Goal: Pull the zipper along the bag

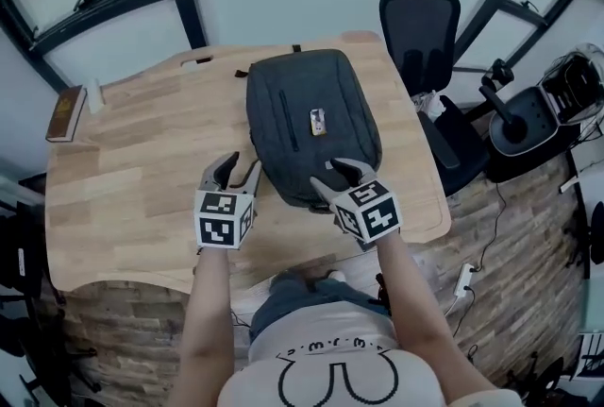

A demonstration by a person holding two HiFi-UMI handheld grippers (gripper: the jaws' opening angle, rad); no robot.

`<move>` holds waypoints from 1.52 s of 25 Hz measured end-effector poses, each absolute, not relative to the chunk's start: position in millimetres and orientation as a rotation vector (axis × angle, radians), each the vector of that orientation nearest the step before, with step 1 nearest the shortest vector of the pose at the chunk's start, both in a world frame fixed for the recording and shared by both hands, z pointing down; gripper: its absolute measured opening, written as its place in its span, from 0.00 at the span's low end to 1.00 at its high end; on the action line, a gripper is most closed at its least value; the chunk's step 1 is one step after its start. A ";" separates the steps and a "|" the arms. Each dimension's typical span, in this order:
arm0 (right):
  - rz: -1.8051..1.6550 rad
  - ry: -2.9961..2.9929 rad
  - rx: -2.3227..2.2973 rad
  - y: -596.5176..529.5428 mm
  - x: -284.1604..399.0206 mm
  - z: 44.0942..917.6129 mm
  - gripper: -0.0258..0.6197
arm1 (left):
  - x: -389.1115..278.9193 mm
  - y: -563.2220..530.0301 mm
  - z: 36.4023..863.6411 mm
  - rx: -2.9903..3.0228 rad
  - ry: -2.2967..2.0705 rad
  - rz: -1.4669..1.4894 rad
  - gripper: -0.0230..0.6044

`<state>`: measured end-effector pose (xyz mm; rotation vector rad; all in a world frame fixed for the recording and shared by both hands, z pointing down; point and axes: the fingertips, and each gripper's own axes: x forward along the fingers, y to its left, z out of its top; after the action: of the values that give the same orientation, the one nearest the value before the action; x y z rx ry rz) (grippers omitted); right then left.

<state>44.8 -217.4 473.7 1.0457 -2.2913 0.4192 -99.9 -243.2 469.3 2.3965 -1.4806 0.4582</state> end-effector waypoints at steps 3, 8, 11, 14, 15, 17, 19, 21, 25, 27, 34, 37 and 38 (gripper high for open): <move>0.368 -2.362 1.132 -220.4 71.0 435.7 0.36 | -89.5 -232.0 440.2 2.397 -1.575 0.368 0.25; 0.216 -2.499 1.275 -220.0 100.4 368.5 0.12 | -79.0 -211.8 389.8 2.427 -1.771 0.284 0.08; 0.130 -2.559 1.286 -211.7 109.6 340.3 0.12 | -73.3 -198.9 363.3 2.446 -1.839 0.234 0.07; 0.054 -2.608 1.304 -200.6 122.0 313.8 0.12 | -68.9 -188.1 334.9 2.465 -1.901 0.163 0.07; 0.030 -2.628 1.315 -196.6 127.0 304.2 0.12 | -67.2 -185.1 325.2 2.474 -1.922 0.140 0.07; -0.018 -2.662 1.348 -189.9 138.6 285.0 0.12 | -63.0 -179.8 307.4 2.493 -1.964 0.108 0.07; -0.077 -2.687 1.393 -184.9 151.0 267.0 0.12 | -59.7 -174.4 291.7 2.511 -2.013 0.088 0.07; -0.153 -2.709 1.441 -179.8 161.8 250.5 0.12 | -59.0 -167.8 278.2 2.521 -2.068 0.059 0.07; -0.311 -2.694 1.524 -172.4 176.8 231.8 0.12 | -62.2 -158.0 263.2 2.519 -2.149 0.007 0.07; -0.354 -2.673 1.545 -170.6 181.2 228.2 0.12 | -63.3 -156.7 261.3 2.518 -2.170 0.010 0.07; -0.388 -2.638 1.598 -169.7 191.7 221.2 0.12 | -60.9 -157.6 249.2 2.563 -2.203 0.043 0.07; -0.354 -2.639 1.647 -170.5 200.2 213.6 0.12 | -56.8 -158.6 238.3 2.599 -2.206 0.049 0.07; -0.348 -2.642 1.657 -170.8 201.7 210.4 0.12 | -56.4 -159.3 234.8 2.609 -2.207 0.046 0.07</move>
<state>201.7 -170.8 210.4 1.6572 -2.6423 -0.3483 -56.4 -159.3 234.8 2.6093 -2.2067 0.0462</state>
